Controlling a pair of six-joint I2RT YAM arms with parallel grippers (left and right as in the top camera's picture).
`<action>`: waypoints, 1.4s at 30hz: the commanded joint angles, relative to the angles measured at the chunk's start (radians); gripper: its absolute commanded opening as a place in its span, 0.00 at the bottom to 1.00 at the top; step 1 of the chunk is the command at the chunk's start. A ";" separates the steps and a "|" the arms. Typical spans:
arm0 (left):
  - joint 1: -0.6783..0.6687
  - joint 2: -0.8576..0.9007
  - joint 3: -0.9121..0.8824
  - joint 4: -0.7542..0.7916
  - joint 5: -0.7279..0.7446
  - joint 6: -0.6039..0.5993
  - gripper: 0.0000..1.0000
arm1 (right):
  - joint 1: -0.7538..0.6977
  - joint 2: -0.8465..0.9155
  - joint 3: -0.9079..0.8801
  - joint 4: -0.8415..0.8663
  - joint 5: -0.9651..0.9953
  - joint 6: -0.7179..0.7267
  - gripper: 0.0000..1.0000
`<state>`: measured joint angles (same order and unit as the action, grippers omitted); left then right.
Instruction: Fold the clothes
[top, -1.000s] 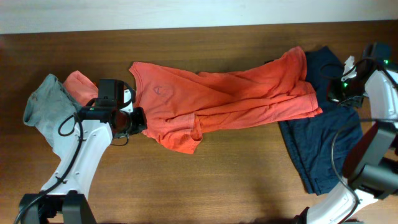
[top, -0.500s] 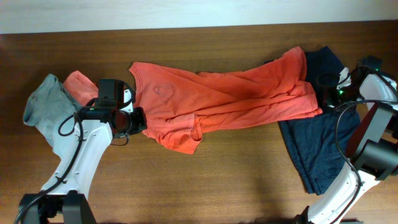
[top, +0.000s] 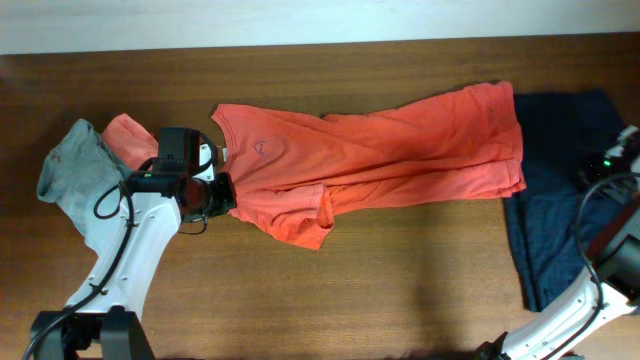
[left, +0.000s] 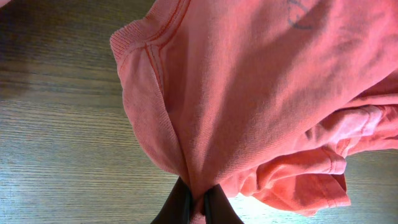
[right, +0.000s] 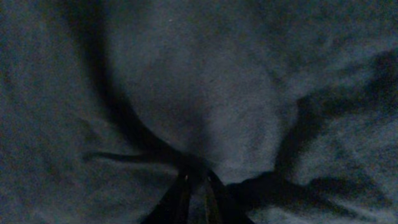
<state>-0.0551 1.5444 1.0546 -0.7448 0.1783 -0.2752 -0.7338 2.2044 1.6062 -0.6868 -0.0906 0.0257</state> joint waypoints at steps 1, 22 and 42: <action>-0.001 -0.010 -0.006 0.000 -0.008 0.020 0.00 | -0.050 0.045 0.013 -0.005 0.072 0.018 0.21; -0.006 -0.010 -0.006 0.034 0.026 0.000 0.68 | 0.433 -0.233 0.283 -0.571 -0.182 -0.127 0.45; -0.120 0.058 -0.126 0.201 -0.178 -0.297 0.56 | 0.526 -0.233 0.282 -0.645 -0.179 -0.127 0.47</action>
<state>-0.1764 1.5513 0.9367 -0.5629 0.0391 -0.5182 -0.2169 1.9697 1.8866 -1.3296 -0.2749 -0.0906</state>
